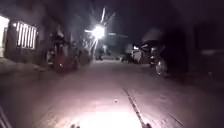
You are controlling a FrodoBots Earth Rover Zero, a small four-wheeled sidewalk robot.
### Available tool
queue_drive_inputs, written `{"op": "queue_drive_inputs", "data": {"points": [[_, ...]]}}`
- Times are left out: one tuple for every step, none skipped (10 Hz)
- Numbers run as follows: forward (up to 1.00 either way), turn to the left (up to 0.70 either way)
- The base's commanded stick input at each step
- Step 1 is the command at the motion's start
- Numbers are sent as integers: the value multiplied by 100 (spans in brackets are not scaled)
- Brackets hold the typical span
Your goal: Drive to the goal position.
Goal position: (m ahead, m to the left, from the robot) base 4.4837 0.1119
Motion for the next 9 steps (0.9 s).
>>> {"op": "queue_drive_inputs", "data": {"points": [[100, 0], [100, 0], [100, 0], [100, -4], [100, -11], [100, -18], [100, -25], [100, -32], [100, -38]]}}
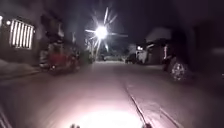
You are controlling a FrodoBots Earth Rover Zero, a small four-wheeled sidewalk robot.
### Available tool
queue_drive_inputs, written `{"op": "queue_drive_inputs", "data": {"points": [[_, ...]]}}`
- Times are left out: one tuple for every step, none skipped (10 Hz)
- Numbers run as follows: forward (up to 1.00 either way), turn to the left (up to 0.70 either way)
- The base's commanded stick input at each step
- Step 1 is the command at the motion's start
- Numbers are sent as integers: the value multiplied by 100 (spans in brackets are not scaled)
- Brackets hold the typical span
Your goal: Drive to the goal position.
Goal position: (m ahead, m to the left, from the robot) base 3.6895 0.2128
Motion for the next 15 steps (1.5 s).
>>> {"op": "queue_drive_inputs", "data": {"points": [[100, -33], [100, -25], [100, -16], [100, -7], [100, 0], [100, 0], [100, 0], [100, 0], [100, 0], [100, 0], [100, 0], [100, 0], [100, 0], [100, 0], [100, 0]]}}
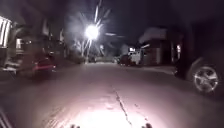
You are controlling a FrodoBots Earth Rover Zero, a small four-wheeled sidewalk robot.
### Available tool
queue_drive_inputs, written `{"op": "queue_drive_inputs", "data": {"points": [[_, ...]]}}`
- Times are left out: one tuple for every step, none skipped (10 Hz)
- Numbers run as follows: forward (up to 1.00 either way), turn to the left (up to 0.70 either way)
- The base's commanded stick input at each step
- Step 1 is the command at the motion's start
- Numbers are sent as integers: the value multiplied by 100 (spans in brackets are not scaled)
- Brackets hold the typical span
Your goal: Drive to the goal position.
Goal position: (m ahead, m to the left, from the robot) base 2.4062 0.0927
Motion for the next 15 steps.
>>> {"op": "queue_drive_inputs", "data": {"points": [[100, 0], [100, 0], [100, 0], [100, 0], [100, 0], [100, 0], [100, 0], [100, 0], [100, 0], [100, 0], [100, 0], [100, 0], [100, 0], [100, 0], [100, 2]]}}
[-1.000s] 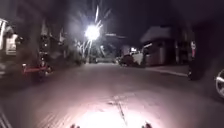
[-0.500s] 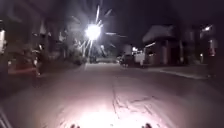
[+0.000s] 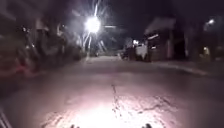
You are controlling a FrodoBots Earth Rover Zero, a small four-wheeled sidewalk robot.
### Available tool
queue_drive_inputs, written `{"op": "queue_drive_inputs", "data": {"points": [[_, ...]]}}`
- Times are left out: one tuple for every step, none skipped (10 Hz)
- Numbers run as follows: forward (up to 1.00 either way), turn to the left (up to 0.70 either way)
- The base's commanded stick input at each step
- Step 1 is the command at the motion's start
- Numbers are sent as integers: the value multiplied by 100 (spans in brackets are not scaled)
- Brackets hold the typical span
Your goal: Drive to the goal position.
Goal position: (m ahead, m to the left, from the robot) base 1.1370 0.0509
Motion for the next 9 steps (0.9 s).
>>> {"op": "queue_drive_inputs", "data": {"points": [[100, 6], [100, 10], [100, 14], [100, 19], [100, 23], [100, 27], [100, 31], [100, 35], [100, 39]]}}
